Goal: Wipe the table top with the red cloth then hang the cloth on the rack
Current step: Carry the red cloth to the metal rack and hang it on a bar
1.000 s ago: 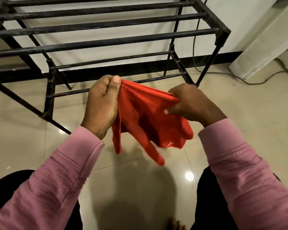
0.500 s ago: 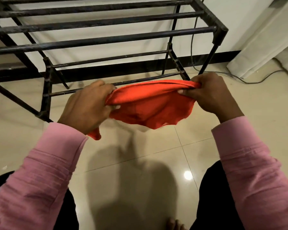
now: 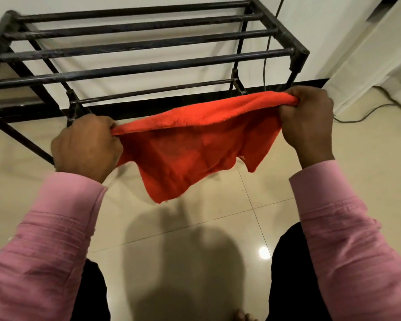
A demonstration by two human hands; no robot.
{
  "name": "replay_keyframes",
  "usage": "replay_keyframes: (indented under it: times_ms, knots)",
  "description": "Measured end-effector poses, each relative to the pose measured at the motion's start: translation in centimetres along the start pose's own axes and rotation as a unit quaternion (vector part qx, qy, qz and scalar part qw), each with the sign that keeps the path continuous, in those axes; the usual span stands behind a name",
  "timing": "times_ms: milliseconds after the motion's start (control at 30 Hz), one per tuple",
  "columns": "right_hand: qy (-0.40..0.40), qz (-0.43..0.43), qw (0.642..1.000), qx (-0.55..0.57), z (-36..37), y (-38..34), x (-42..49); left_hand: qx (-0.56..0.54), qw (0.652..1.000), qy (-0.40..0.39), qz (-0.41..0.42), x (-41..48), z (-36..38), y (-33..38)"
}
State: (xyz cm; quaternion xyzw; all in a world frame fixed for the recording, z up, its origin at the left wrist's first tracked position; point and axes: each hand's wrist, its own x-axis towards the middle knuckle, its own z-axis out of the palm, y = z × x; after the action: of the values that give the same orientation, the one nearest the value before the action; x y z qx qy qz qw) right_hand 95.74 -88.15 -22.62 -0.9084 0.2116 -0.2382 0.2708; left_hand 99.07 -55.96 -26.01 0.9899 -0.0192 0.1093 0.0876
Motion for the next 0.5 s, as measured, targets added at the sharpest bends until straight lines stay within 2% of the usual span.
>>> replay_keyframes:
  times_ms: [133,267,333,367,433,500]
  knots:
    - [-0.041,-0.008,0.998,0.048,0.2,0.0,0.3,-0.034,0.995,0.004,-0.092,0.0,-0.1,-0.6]
    - [-0.031,0.002,0.998,0.061,0.7,-0.1,0.4,-0.072,0.985,0.033,-0.155,0.2,-0.1,-1.3]
    - [-0.027,0.016,0.998,0.055,1.0,0.0,0.4,-0.134,0.972,-0.001,-0.195,0.2,-0.4,-1.4]
    - [-0.030,0.023,0.997,0.062,1.1,0.0,0.5,-0.208,0.951,-0.028,-0.227,0.1,-0.6,-1.2]
    - [-0.057,0.045,0.991,0.112,1.3,-0.3,0.3,-0.374,0.879,-0.073,-0.286,0.0,-1.0,-0.6]
    - [-0.080,0.069,0.975,0.193,1.4,-0.8,0.0,-0.483,0.818,-0.061,-0.308,0.1,-1.1,0.0]
